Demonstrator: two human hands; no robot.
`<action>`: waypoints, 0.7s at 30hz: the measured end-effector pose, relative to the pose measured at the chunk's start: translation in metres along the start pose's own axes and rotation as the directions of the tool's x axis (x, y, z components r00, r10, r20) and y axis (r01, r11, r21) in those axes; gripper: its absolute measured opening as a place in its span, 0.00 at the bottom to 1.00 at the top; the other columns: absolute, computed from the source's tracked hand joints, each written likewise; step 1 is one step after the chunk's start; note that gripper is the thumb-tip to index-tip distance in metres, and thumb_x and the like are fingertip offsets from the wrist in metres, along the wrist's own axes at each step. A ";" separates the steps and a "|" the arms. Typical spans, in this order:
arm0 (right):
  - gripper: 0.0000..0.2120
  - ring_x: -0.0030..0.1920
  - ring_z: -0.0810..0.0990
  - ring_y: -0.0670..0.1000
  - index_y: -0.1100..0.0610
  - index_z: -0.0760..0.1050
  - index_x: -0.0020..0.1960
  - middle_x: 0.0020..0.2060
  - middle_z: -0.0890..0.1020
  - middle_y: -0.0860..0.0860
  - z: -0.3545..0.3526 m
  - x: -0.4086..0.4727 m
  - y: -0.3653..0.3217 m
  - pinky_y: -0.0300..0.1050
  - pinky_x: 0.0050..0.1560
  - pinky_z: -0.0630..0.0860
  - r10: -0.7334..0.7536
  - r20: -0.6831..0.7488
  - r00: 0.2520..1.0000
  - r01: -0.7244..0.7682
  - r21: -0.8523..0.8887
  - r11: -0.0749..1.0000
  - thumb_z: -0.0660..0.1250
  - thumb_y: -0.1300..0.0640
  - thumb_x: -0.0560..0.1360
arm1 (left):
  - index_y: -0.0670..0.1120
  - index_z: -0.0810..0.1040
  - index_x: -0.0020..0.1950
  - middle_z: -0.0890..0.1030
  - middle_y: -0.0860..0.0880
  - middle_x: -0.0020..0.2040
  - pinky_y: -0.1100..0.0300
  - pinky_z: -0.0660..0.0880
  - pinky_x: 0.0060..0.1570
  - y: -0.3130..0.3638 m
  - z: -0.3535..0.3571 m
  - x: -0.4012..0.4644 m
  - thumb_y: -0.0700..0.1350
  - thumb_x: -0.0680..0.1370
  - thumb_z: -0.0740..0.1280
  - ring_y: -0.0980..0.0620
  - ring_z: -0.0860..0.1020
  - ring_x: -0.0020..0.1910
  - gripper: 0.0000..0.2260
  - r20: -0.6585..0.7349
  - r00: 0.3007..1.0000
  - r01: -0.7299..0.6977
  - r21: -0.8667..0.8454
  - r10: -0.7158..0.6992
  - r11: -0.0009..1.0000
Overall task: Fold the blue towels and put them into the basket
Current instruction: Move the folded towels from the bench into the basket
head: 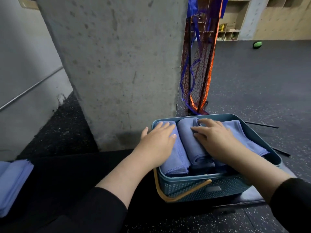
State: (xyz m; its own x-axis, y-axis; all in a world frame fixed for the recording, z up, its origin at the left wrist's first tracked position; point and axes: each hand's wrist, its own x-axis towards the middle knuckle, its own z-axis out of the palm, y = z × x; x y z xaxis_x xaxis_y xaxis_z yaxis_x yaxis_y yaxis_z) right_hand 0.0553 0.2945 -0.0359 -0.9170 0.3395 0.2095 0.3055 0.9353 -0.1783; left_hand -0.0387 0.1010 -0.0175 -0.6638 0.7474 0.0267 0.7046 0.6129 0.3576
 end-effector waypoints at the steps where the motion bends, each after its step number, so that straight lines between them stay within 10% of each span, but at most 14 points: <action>1: 0.13 0.63 0.72 0.61 0.44 0.81 0.60 0.65 0.75 0.51 -0.005 -0.002 -0.003 0.59 0.57 0.74 0.006 -0.098 0.995 -0.003 0.034 0.999 0.62 0.47 0.80 | 0.51 0.60 0.81 0.59 0.54 0.81 0.46 0.49 0.78 -0.005 -0.005 -0.003 0.51 0.86 0.52 0.56 0.52 0.81 0.22 -0.075 0.997 -0.008 -0.072 0.003 0.997; 5: 0.08 0.49 0.76 0.61 0.56 0.83 0.50 0.50 0.78 0.55 -0.032 -0.001 -0.031 0.50 0.52 0.71 -0.070 -0.395 0.916 0.144 0.162 0.976 0.67 0.54 0.78 | 0.50 0.73 0.73 0.75 0.51 0.71 0.56 0.67 0.70 -0.037 -0.035 -0.029 0.48 0.84 0.60 0.52 0.71 0.71 0.17 -0.360 0.922 0.017 -0.334 -0.144 0.942; 11: 0.10 0.40 0.77 0.46 0.53 0.82 0.49 0.43 0.77 0.48 -0.044 0.003 -0.176 0.32 0.45 0.72 -0.188 -0.413 0.891 0.368 0.417 0.831 0.66 0.48 0.80 | 0.49 0.77 0.66 0.80 0.53 0.60 0.59 0.74 0.55 -0.154 -0.075 -0.101 0.46 0.83 0.61 0.55 0.77 0.57 0.12 -0.462 0.784 0.225 -0.413 -0.416 0.883; 16: 0.06 0.42 0.80 0.38 0.47 0.80 0.49 0.40 0.82 0.41 0.022 -0.006 -0.321 0.39 0.43 0.72 -0.268 -0.034 0.963 0.226 0.645 0.730 0.68 0.46 0.77 | 0.50 0.79 0.60 0.82 0.52 0.54 0.58 0.72 0.46 -0.282 -0.097 -0.203 0.47 0.83 0.61 0.54 0.78 0.49 0.09 -0.530 0.530 0.434 -0.502 -0.662 0.748; 21: 0.33 0.48 0.83 0.47 0.52 0.78 0.64 0.48 0.84 0.45 0.139 -0.002 -0.431 0.54 0.55 0.82 -0.264 0.396 0.880 -0.129 0.732 0.669 0.71 0.32 0.68 | 0.44 0.78 0.66 0.82 0.46 0.61 0.55 0.72 0.56 -0.396 -0.099 -0.278 0.50 0.82 0.64 0.44 0.78 0.60 0.16 -0.437 0.267 0.634 -0.592 -0.859 0.498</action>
State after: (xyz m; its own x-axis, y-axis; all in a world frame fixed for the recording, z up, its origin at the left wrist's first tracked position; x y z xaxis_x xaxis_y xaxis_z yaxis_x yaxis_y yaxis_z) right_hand -0.1099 -0.1233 -0.0930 -0.9887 0.0127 -0.1495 0.1351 0.5090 -0.8501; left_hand -0.1581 -0.3745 -0.0745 -0.8919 -0.4392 0.1077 -0.2186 0.6272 0.7476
